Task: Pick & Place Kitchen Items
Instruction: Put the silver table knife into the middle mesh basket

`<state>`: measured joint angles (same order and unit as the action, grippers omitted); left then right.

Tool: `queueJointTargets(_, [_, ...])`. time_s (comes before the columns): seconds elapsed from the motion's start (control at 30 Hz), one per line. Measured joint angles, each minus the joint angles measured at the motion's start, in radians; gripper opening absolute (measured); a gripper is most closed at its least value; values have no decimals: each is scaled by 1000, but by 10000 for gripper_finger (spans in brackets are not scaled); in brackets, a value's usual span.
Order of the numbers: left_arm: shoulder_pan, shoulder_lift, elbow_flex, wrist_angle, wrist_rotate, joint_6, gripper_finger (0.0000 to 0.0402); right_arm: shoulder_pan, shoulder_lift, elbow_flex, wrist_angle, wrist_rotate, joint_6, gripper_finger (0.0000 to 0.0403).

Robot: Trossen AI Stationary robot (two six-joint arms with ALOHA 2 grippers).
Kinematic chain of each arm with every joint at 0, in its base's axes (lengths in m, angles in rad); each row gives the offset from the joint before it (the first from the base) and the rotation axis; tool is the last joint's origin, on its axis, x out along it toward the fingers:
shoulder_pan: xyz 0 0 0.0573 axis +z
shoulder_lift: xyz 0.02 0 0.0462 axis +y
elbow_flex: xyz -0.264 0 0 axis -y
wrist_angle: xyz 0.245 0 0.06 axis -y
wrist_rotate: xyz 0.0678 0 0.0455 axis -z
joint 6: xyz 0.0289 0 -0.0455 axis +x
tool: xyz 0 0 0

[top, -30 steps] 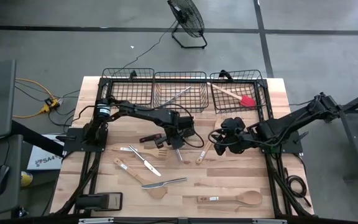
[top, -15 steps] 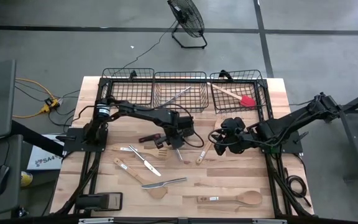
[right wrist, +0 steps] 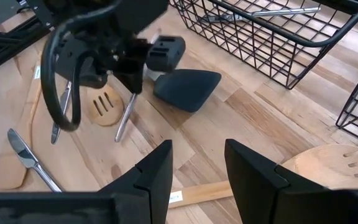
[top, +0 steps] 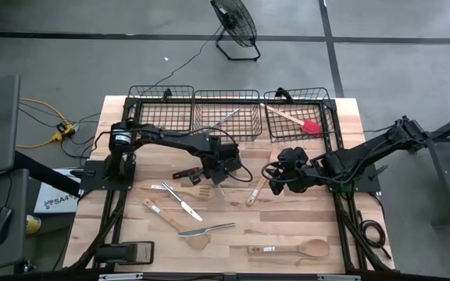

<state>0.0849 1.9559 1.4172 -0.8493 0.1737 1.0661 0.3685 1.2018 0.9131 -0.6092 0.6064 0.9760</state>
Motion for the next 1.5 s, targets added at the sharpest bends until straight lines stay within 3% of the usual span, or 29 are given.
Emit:
queueJointTargets(0.4, [0,-59,106,-45,-27,-179,4,0,0,0,-7,4,-3,138])
queueJointTargets(0.5, [0,-57,153,-119,-33,-190,4,0,0,0,-7,4,-2,138])
queueJointTargets(0.87, [0,-57,293,-205,-169,-209,4,0,0,0,-5,4,0,138])
queueJointTargets(1.23, [8,-57,386,-161,-316,-250,4,0,0,0,-2,4,2,138])
queueJointTargets(1.5, [104,-57,387,-52,-335,-373,4,5,0,0,-2,4,19,138])
